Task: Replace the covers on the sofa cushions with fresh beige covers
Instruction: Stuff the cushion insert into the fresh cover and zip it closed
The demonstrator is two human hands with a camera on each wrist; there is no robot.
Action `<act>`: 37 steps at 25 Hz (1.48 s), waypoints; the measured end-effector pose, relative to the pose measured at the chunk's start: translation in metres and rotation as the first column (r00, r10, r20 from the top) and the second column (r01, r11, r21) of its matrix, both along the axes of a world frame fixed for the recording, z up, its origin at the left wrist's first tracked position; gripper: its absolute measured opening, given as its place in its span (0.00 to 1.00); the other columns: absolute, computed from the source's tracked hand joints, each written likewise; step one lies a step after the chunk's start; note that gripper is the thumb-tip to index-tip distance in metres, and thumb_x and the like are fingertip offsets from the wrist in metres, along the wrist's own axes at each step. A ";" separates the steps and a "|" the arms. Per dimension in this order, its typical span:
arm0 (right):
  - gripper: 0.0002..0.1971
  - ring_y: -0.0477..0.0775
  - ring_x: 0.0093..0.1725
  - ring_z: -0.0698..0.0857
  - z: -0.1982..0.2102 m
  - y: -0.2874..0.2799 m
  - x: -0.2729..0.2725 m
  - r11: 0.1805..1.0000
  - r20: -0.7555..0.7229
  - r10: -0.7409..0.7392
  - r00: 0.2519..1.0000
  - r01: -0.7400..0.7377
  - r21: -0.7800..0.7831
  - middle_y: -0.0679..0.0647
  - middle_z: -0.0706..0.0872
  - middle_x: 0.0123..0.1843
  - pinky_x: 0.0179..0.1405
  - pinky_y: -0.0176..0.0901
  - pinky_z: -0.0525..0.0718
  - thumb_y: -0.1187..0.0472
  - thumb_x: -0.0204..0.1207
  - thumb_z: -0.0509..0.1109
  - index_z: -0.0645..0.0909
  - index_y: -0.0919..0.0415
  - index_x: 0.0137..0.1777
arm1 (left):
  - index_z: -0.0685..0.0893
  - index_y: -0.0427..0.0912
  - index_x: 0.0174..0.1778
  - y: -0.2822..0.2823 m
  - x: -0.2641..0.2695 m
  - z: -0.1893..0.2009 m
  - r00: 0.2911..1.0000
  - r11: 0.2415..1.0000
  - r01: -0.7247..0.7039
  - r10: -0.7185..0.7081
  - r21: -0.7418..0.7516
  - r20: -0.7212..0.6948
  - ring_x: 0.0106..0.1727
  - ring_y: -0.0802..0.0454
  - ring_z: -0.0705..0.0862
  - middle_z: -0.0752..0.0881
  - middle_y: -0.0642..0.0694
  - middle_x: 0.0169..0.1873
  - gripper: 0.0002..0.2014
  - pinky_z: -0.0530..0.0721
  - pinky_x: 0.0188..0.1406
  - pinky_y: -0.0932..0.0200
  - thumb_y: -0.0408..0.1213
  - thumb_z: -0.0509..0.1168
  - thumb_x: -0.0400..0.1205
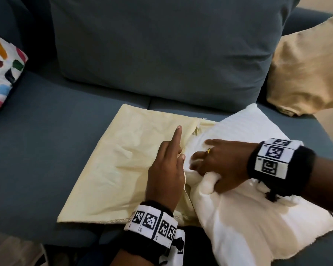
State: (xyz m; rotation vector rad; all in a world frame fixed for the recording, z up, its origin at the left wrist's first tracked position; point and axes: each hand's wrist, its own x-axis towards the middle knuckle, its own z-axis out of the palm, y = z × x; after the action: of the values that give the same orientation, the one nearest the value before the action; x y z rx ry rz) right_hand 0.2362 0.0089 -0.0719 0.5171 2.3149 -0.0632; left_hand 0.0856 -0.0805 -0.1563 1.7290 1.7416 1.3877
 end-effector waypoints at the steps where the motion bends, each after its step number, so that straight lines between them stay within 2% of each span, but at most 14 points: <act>1: 0.28 0.49 0.74 0.78 -0.003 0.003 -0.008 0.999 0.008 0.023 1.000 -0.023 0.033 0.41 0.69 0.81 0.83 0.64 0.59 0.39 0.72 0.65 0.75 0.42 0.72 | 0.63 0.57 0.85 0.000 0.002 0.000 1.000 1.000 0.002 -0.002 -0.003 0.004 0.45 0.59 0.79 0.76 0.57 0.51 0.35 0.83 0.43 0.57 0.29 0.64 0.83; 5: 0.23 0.56 0.65 0.83 0.012 0.047 -0.010 0.947 -0.132 -0.203 0.970 0.229 0.223 0.45 0.78 0.70 0.65 0.57 0.79 0.39 0.74 0.66 0.72 0.41 0.68 | 0.65 0.60 0.83 -0.006 0.006 0.002 0.995 0.977 0.088 -0.096 -0.194 -0.033 0.46 0.52 0.80 0.77 0.54 0.54 0.34 0.84 0.48 0.49 0.30 0.64 0.83; 8: 0.27 0.57 0.63 0.85 0.011 0.061 -0.004 0.860 -0.161 -0.375 0.913 0.408 0.306 0.45 0.81 0.68 0.59 0.56 0.81 0.33 0.71 0.67 0.67 0.38 0.68 | 0.69 0.58 0.77 -0.012 -0.001 0.008 0.998 0.960 0.036 -0.048 -0.277 -0.038 0.48 0.52 0.81 0.78 0.53 0.54 0.28 0.81 0.47 0.54 0.34 0.65 0.82; 11: 0.37 0.56 0.75 0.78 0.009 0.032 0.003 0.865 -0.230 -0.259 0.938 0.331 0.376 0.49 0.73 0.80 0.79 0.66 0.66 0.32 0.75 0.63 0.55 0.40 0.80 | 0.76 0.49 0.49 -0.021 -0.014 0.004 0.967 0.826 -0.027 -0.121 -0.564 -0.223 0.45 0.46 0.84 0.81 0.50 0.41 0.07 0.78 0.41 0.54 0.48 0.62 0.83; 14: 0.37 0.52 0.89 0.44 0.021 -0.025 0.033 0.971 -0.276 -0.106 0.955 0.159 0.177 0.42 0.41 0.90 0.84 0.74 0.42 0.26 0.78 0.43 0.36 0.31 0.84 | 0.72 0.46 0.35 -0.036 -0.016 -0.004 0.924 0.639 0.028 -0.310 -0.769 -0.224 0.39 0.44 0.81 0.77 0.50 0.31 0.18 0.76 0.38 0.55 0.54 0.57 0.84; 15: 0.40 0.55 0.88 0.38 0.019 -0.044 0.048 0.987 -0.234 -0.044 0.971 0.079 0.143 0.41 0.36 0.89 0.81 0.77 0.40 0.23 0.77 0.45 0.33 0.31 0.85 | 0.72 0.46 0.34 -0.039 -0.015 -0.003 0.922 0.627 0.042 -0.324 -0.778 -0.211 0.39 0.45 0.80 0.77 0.50 0.31 0.17 0.75 0.38 0.55 0.53 0.57 0.84; 18: 0.55 0.68 0.87 0.53 -0.013 -0.074 0.083 0.928 -0.184 0.165 0.969 -0.089 0.362 0.51 0.47 0.91 0.70 0.88 0.63 0.28 0.68 0.70 0.42 0.38 0.88 | 0.74 0.44 0.30 -0.046 -0.014 0.007 0.930 0.665 0.054 -0.305 -0.745 -0.206 0.34 0.46 0.82 0.81 0.48 0.29 0.17 0.79 0.34 0.54 0.51 0.59 0.81; 20: 0.55 0.71 0.85 0.61 -0.024 -0.067 0.077 0.895 -0.184 0.146 0.972 -0.050 0.444 0.55 0.53 0.90 0.64 0.85 0.71 0.37 0.67 0.76 0.45 0.40 0.88 | 0.74 0.43 0.29 -0.049 -0.013 0.017 0.923 0.726 0.052 -0.297 -0.686 -0.244 0.33 0.44 0.82 0.80 0.48 0.26 0.18 0.80 0.33 0.53 0.51 0.59 0.79; 24: 0.37 0.71 0.79 0.73 -0.043 -0.054 0.028 0.877 -0.346 0.130 0.929 0.055 0.477 0.57 0.69 0.84 0.53 0.78 0.79 0.53 0.76 0.64 0.55 0.52 0.85 | 0.64 0.44 0.26 -0.051 -0.009 0.046 0.850 0.866 0.011 -0.272 -0.500 -0.452 0.31 0.46 0.73 0.68 0.46 0.23 0.22 0.64 0.32 0.54 0.50 0.57 0.84; 29: 0.13 0.67 0.57 0.87 -0.036 -0.057 0.000 0.879 -0.512 0.060 0.857 0.198 0.434 0.61 0.88 0.50 0.42 0.74 0.82 0.57 0.67 0.62 0.82 0.57 0.50 | 0.66 0.45 0.25 -0.052 0.015 0.067 0.870 0.879 0.163 -0.342 -0.448 -0.355 0.26 0.53 0.72 0.71 0.47 0.22 0.24 0.65 0.30 0.55 0.52 0.57 0.85; 31: 0.10 0.64 0.56 0.85 -0.030 -0.054 -0.001 0.938 -0.434 0.026 0.901 0.128 0.322 0.57 0.87 0.49 0.54 0.76 0.78 0.58 0.69 0.66 0.84 0.56 0.49 | 0.68 0.45 0.26 -0.054 0.023 0.062 0.883 0.855 0.158 -0.346 -0.494 -0.317 0.28 0.52 0.76 0.74 0.48 0.22 0.24 0.69 0.30 0.54 0.54 0.57 0.85; 33: 0.17 0.57 0.61 0.84 -0.014 -0.044 0.013 0.994 -0.299 -0.097 0.949 0.109 0.024 0.51 0.86 0.60 0.68 0.66 0.75 0.47 0.76 0.64 0.85 0.52 0.60 | 0.72 0.44 0.26 -0.055 0.018 0.058 0.902 0.821 0.172 -0.354 -0.544 -0.248 0.28 0.54 0.78 0.77 0.49 0.22 0.26 0.73 0.30 0.55 0.60 0.59 0.83; 35: 0.21 0.50 0.54 0.89 0.016 -0.018 0.029 0.956 -0.516 -0.293 0.805 0.227 -0.188 0.45 0.91 0.58 0.61 0.52 0.83 0.41 0.75 0.65 0.88 0.49 0.61 | 0.77 0.44 0.28 -0.054 0.006 0.057 0.917 0.792 0.192 -0.355 -0.579 -0.181 0.29 0.55 0.81 0.82 0.49 0.24 0.26 0.79 0.32 0.53 0.63 0.61 0.81; 37: 0.17 0.48 0.54 0.90 0.035 0.028 0.051 0.890 -0.765 -0.393 0.510 0.421 -0.176 0.47 0.92 0.56 0.60 0.50 0.86 0.42 0.74 0.74 0.90 0.48 0.59 | 0.81 0.45 0.31 -0.046 -0.005 0.060 0.937 0.789 0.196 -0.325 -0.583 -0.125 0.30 0.56 0.84 0.86 0.50 0.27 0.25 0.85 0.38 0.50 0.64 0.62 0.80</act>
State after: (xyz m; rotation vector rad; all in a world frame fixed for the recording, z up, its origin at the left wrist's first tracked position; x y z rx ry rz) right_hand 0.2874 0.0366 -0.0370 1.2646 2.9840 -0.6041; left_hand 0.0808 -0.1264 -0.0963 1.7254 1.6989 0.4923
